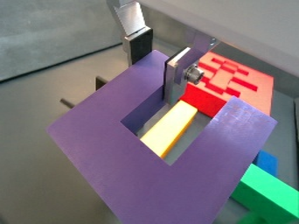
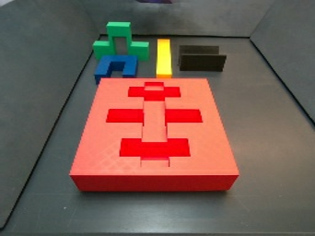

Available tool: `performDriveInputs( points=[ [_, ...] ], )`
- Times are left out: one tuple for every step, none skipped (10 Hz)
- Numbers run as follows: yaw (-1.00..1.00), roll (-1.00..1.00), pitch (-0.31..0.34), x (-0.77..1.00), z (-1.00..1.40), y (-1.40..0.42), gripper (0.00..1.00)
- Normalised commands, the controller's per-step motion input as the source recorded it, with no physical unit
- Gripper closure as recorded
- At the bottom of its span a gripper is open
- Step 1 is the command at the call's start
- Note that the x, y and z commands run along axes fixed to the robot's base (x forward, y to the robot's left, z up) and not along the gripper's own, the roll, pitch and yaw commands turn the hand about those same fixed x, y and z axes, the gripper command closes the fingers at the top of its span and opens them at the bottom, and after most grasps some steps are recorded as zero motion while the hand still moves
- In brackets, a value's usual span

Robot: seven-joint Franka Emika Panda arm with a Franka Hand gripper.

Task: Pick up the purple object. Move up. Place the purple object on the fixture. Regrasp the purple object. Move to above the board. Insert the purple object.
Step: Place the purple object on the fixture.

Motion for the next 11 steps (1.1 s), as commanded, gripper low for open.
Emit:
performDriveInputs(
  points=[
    [-0.02, -0.23, 0.0, 1.0, -0.23, -0.27, 1.0],
    [0.0, -0.18, 0.0, 1.0, -0.27, -0.33, 1.0],
    [0.0, -0.17, 0.0, 1.0, -0.27, -0.38, 1.0],
    [-0.03, -0.2, 0.0, 1.0, -0.25, -0.38, 1.0],
    [-0.1, -0.25, 0.0, 0.96, -0.22, -0.36, 1.0],
    [-0.12, -0.29, -0.06, 0.91, -0.22, -0.34, 1.0],
    [-0.13, -0.31, -0.117, 0.87, -0.24, -0.32, 1.0],
    [-0.07, -0.32, -0.089, 0.92, -0.29, -0.27, 1.0],
    [-0.02, -0.33, 0.0, 1.0, -0.29, -0.25, 1.0],
    [0.0, -0.34, 0.0, 1.0, -0.29, -0.21, 1.0],
    [0.03, -0.38, 0.166, 1.0, -0.23, -0.23, 1.0]
  ],
)
